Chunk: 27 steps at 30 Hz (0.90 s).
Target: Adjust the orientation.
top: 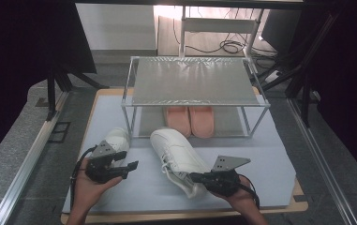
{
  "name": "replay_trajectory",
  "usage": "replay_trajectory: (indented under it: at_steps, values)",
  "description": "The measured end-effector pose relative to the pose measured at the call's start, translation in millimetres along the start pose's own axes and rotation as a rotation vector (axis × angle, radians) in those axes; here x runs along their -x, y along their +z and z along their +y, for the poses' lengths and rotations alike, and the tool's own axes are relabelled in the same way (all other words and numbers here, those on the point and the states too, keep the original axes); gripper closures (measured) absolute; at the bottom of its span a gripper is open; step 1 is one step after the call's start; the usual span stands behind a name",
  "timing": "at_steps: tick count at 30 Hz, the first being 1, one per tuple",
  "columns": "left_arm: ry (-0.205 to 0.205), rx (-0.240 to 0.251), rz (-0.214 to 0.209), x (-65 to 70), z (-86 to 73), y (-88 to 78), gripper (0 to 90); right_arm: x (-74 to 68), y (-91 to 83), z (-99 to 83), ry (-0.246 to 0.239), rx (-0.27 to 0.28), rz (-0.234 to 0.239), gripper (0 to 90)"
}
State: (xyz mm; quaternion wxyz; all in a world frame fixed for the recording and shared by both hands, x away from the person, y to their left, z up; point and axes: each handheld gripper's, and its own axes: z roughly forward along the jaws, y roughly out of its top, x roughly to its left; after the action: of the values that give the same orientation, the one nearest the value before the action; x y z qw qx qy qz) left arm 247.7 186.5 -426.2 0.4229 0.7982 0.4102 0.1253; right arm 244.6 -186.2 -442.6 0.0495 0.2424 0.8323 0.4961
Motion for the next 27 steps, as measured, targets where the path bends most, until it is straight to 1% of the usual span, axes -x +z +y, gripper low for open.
replay_trajectory:
  at_steps: [3, 5, 6, 8, 11, 12, 14, 15, 16, 17, 19, 22, 24, 25, 27]
  values:
    - [-0.001, 0.001, 0.001, 0.0, 0.0, 0.0, 40.9, 8.7, -5.7, -0.4, 0.014, 0.018, -0.03, 90.0]
    - [-0.003, 0.002, 0.001, 0.2, 0.0, -0.1, 40.9, 16.3, -9.2, -1.1, 0.023, 0.029, -0.068, 90.0]
    - [-0.003, 0.003, 0.001, 0.3, 0.1, 0.0, 40.9, 21.3, -10.9, -1.8, 0.035, 0.034, -0.076, 90.0]
    - [-0.003, 0.001, 0.002, 0.5, 0.1, 0.5, 40.9, 35.0, -11.2, -5.4, 0.072, 0.038, -0.079, 90.0]
    - [-0.003, -0.001, 0.001, 0.2, -0.2, 1.1, 40.9, 50.5, -9.5, -11.7, 0.109, 0.048, -0.073, 90.0]
    - [-0.005, 0.001, 0.001, -0.2, -0.4, 1.1, 40.9, 53.5, -9.6, -12.7, 0.118, 0.046, -0.075, 90.0]
    - [-0.006, 0.0, 0.002, -0.6, -0.6, 1.0, 40.9, 60.2, -9.0, -16.1, 0.122, 0.024, -0.108, 90.0]
    - [-0.007, 0.0, 0.002, -0.7, -0.6, 0.9, 40.9, 61.8, -8.6, -17.6, 0.125, 0.02, -0.115, 90.0]
    - [-0.006, 0.001, 0.002, -0.6, -0.7, 0.9, 40.9, 64.9, -9.8, -19.6, 0.142, 0.029, -0.105, 90.0]
    - [-0.006, 0.0, 0.002, -0.6, -0.7, 1.1, 40.9, 65.7, -10.4, -20.3, 0.144, 0.031, -0.102, 90.0]
    - [-0.005, -0.001, 0.0, -0.2, -0.7, 1.6, 40.9, 65.4, -11.1, -20.5, 0.134, 0.033, -0.103, 90.0]
    - [-0.005, -0.001, 0.0, -0.2, -0.7, 1.5, 40.9, 63.8, -13.7, -18.9, 0.127, 0.043, -0.087, 87.2]
    - [-0.006, 0.001, 0.002, -0.7, -0.7, 0.9, 40.9, 64.0, -17.6, -17.6, 0.131, 0.06, -0.077, 86.3]
    - [-0.006, 0.003, 0.002, -0.8, -0.7, 0.7, 40.9, 65.4, -20.8, -17.4, 0.144, 0.08, -0.067, 85.2]
    - [-0.006, 0.002, 0.002, -0.7, -0.8, 0.7, 40.9, 67.9, -25.4, -17.8, 0.155, 0.097, -0.069, 84.6]
